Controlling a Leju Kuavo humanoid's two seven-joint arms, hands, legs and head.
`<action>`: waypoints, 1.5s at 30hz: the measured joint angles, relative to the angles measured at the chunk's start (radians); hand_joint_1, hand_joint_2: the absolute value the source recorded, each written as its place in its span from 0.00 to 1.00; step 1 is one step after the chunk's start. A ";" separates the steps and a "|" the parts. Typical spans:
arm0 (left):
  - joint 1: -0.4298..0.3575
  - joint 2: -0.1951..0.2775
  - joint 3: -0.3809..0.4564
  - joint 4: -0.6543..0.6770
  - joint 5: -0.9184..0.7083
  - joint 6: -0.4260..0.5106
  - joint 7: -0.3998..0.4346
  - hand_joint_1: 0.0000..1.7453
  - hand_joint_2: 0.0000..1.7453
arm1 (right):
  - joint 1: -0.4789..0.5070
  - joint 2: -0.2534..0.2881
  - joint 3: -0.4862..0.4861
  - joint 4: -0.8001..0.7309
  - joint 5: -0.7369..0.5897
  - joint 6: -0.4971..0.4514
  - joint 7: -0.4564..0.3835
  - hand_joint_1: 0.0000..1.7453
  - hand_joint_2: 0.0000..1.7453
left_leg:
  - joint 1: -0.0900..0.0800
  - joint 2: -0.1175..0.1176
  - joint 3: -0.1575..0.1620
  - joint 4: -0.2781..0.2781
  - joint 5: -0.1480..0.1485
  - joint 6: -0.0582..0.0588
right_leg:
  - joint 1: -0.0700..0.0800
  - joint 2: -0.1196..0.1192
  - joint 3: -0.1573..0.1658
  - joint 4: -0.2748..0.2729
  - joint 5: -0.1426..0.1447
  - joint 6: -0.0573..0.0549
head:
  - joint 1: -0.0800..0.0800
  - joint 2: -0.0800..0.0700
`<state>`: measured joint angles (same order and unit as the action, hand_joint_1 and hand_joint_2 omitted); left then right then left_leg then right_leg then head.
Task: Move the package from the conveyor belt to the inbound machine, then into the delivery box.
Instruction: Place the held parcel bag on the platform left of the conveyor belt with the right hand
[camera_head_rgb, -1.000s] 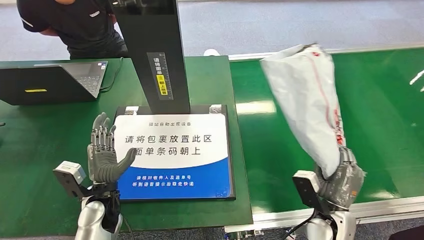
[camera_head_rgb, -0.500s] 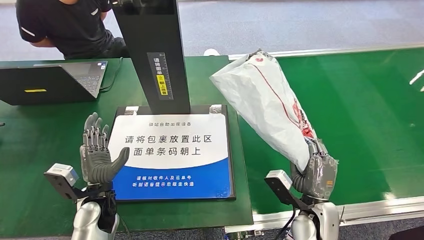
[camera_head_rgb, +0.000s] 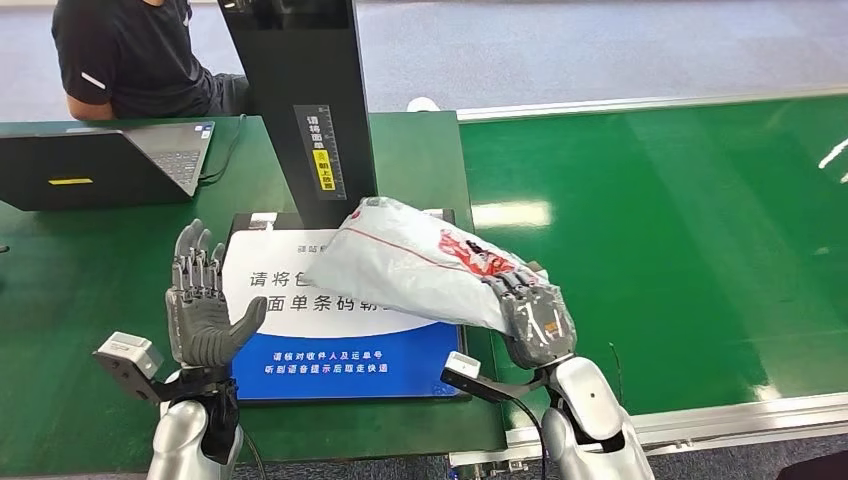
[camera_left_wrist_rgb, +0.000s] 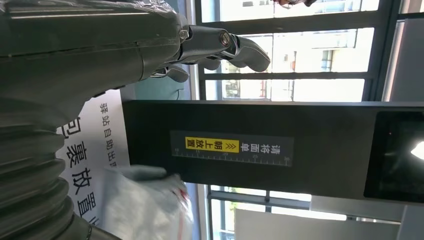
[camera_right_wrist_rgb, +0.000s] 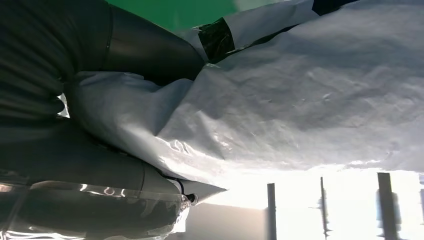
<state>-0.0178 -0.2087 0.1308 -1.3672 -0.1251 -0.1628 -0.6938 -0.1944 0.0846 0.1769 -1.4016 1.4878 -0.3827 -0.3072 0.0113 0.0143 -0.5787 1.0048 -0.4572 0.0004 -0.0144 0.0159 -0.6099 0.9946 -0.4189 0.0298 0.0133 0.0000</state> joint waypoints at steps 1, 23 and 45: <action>-0.001 0.000 -0.002 0.001 0.002 0.000 -0.002 0.00 1.00 | -0.018 -0.009 0.028 0.022 0.001 0.010 0.000 1.00 1.00 | 0.000 0.000 0.000 0.000 0.000 0.000 | 0.000 0.000 0.000 0.000 0.000 0.000 | 0.000 0.000; -0.022 0.013 -0.046 0.043 0.045 0.021 -0.007 0.00 1.00 | -0.366 -0.078 0.402 0.466 -0.061 -0.164 -0.014 0.56 1.00 | 0.000 0.000 0.000 0.000 0.000 0.000 | 0.000 0.000 0.000 0.000 0.000 0.000 | 0.000 0.000; -0.020 0.037 -0.072 0.077 0.086 0.040 -0.007 0.00 1.00 | -0.342 0.011 0.210 0.478 -0.230 -0.310 -0.323 0.00 1.00 | 0.000 0.000 0.000 0.000 0.000 0.000 | 0.000 0.000 0.000 0.000 0.000 0.000 | 0.000 0.000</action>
<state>-0.0374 -0.1712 0.0592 -1.2905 -0.0392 -0.1228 -0.7005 -0.5360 0.0956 0.3869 -0.9234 1.2580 -0.6927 -0.6299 0.0113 0.0141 -0.5787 1.0051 -0.4571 0.0004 -0.0144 0.0159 -0.6102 0.9949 -0.4188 0.0299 0.0133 0.0000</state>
